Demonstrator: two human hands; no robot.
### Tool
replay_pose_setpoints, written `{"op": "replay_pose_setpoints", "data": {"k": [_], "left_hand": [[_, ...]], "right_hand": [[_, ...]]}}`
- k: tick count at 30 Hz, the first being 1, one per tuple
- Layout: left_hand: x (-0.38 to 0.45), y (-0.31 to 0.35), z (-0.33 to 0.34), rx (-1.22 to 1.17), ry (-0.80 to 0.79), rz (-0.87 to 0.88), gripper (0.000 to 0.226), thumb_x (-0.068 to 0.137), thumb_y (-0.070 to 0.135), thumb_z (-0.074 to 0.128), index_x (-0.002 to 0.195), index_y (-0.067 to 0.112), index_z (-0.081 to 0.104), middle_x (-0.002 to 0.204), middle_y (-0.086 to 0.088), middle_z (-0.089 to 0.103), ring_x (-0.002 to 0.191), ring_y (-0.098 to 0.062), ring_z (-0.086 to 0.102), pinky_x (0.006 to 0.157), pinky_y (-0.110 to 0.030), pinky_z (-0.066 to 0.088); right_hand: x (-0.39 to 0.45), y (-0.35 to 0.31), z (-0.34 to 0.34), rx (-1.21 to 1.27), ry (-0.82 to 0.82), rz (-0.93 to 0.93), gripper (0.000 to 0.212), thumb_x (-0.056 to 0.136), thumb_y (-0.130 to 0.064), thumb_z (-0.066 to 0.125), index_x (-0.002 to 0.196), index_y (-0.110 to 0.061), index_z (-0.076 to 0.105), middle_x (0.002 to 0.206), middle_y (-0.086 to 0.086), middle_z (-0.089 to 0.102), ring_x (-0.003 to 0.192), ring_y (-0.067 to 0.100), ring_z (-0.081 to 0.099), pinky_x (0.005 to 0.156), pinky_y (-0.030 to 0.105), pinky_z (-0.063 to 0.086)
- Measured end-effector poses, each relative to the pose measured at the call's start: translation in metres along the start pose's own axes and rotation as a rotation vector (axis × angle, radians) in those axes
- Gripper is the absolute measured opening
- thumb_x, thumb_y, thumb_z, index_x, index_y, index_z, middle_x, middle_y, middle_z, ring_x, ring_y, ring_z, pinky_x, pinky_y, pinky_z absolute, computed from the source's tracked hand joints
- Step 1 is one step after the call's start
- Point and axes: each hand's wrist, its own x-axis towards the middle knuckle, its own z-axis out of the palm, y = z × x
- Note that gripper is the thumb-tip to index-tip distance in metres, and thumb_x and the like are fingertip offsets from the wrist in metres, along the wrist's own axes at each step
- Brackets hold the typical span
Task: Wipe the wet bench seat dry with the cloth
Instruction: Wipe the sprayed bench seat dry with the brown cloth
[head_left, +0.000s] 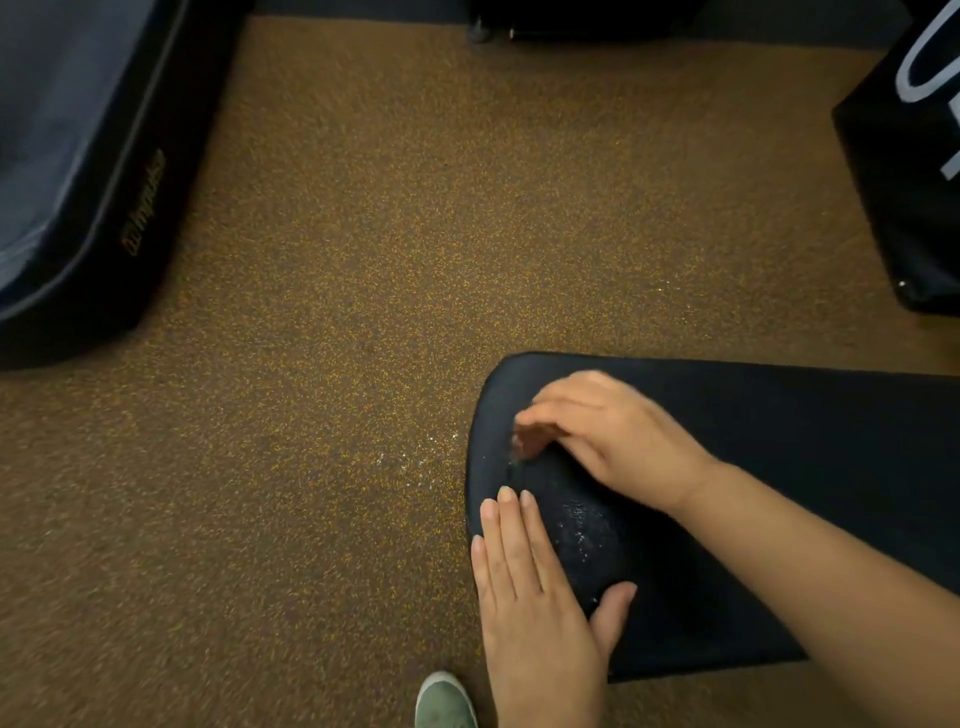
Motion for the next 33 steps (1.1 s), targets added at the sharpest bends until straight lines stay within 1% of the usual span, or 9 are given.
{"op": "replay_pose_setpoints", "data": {"k": [5,9,12,18,21,24,26,29,33], "left_hand": [[0.0,0.0,0.0,-0.022,0.017,-0.013,0.102,0.066,0.07,0.047,0.138,-0.002,0.034,0.143,-0.019,0.04,0.136,-0.031,0.027,0.112,-0.04,0.016],[-0.001,0.0,-0.001,-0.056,0.05,0.004,0.098,0.071,0.069,0.046,0.137,-0.002,0.034,0.144,-0.019,0.037,0.136,-0.031,0.028,0.112,-0.04,0.017],[-0.001,0.0,-0.004,-0.047,0.021,0.002,0.101,0.069,0.071,0.047,0.138,-0.003,0.035,0.144,-0.02,0.038,0.136,-0.032,0.028,0.111,-0.041,0.018],[-0.003,0.0,-0.004,-0.042,0.02,0.003,0.1,0.071,0.068,0.047,0.137,-0.005,0.035,0.144,-0.022,0.038,0.136,-0.033,0.028,0.112,-0.042,0.018],[-0.003,-0.002,-0.005,-0.057,0.007,0.014,0.097,0.069,0.059,0.05,0.138,-0.008,0.032,0.145,-0.024,0.035,0.137,-0.034,0.025,0.111,-0.043,0.018],[-0.002,-0.003,-0.009,-0.118,-0.022,0.013,0.104,0.059,0.048,0.062,0.141,-0.005,0.027,0.148,-0.021,0.03,0.139,-0.032,0.02,0.112,-0.042,0.014],[-0.001,0.0,-0.014,-0.197,-0.011,-0.003,0.106,0.061,0.056,0.06,0.143,-0.003,0.026,0.15,-0.016,0.029,0.141,-0.029,0.018,0.113,-0.04,0.011],[0.004,0.011,-0.026,-0.287,0.015,0.028,0.107,0.062,0.066,0.06,0.145,0.008,0.028,0.15,-0.01,0.03,0.142,-0.025,0.019,0.115,-0.037,0.01],[0.01,0.026,-0.022,-0.308,-0.028,0.209,0.08,0.063,0.03,0.08,0.134,0.03,0.045,0.146,-0.001,0.036,0.138,-0.023,0.026,0.11,-0.04,0.019]], "right_hand": [[0.032,-0.016,0.027,-0.004,0.189,0.223,0.027,0.082,-0.008,0.052,0.101,-0.012,0.071,0.096,0.005,0.067,0.09,0.03,0.059,0.08,0.042,0.049],[-0.005,-0.044,0.03,0.032,0.039,0.117,0.03,0.085,-0.017,0.046,0.104,-0.015,0.069,0.099,0.0,0.066,0.094,0.023,0.059,0.082,0.035,0.048],[-0.034,-0.019,0.005,-0.027,-0.002,0.118,0.028,0.087,-0.015,0.047,0.105,-0.019,0.068,0.101,-0.003,0.066,0.092,0.023,0.06,0.082,0.038,0.05],[-0.014,-0.018,0.017,-0.048,0.25,0.425,0.032,0.082,-0.01,0.045,0.101,-0.016,0.069,0.095,0.001,0.066,0.089,0.028,0.058,0.081,0.041,0.047],[-0.051,-0.056,0.028,0.027,0.149,0.357,0.032,0.086,-0.009,0.053,0.113,-0.019,0.066,0.106,-0.005,0.064,0.1,0.017,0.056,0.088,0.03,0.046],[-0.082,-0.066,0.003,0.204,-0.068,0.316,0.047,0.088,-0.019,0.059,0.133,-0.03,0.053,0.128,-0.019,0.053,0.121,-0.001,0.043,0.102,0.016,0.033],[-0.089,-0.056,-0.015,0.362,-0.094,0.346,0.058,0.085,-0.02,0.058,0.14,-0.033,0.044,0.14,-0.023,0.044,0.132,-0.001,0.034,0.107,0.014,0.025],[-0.096,-0.028,-0.025,0.364,0.136,0.455,0.053,0.083,-0.019,0.047,0.135,-0.03,0.05,0.142,-0.016,0.045,0.136,0.004,0.033,0.111,0.02,0.023],[-0.113,-0.004,0.002,0.035,0.205,0.585,0.047,0.087,-0.018,0.033,0.127,-0.025,0.057,0.14,-0.004,0.048,0.136,0.013,0.033,0.112,0.039,0.029]]}}
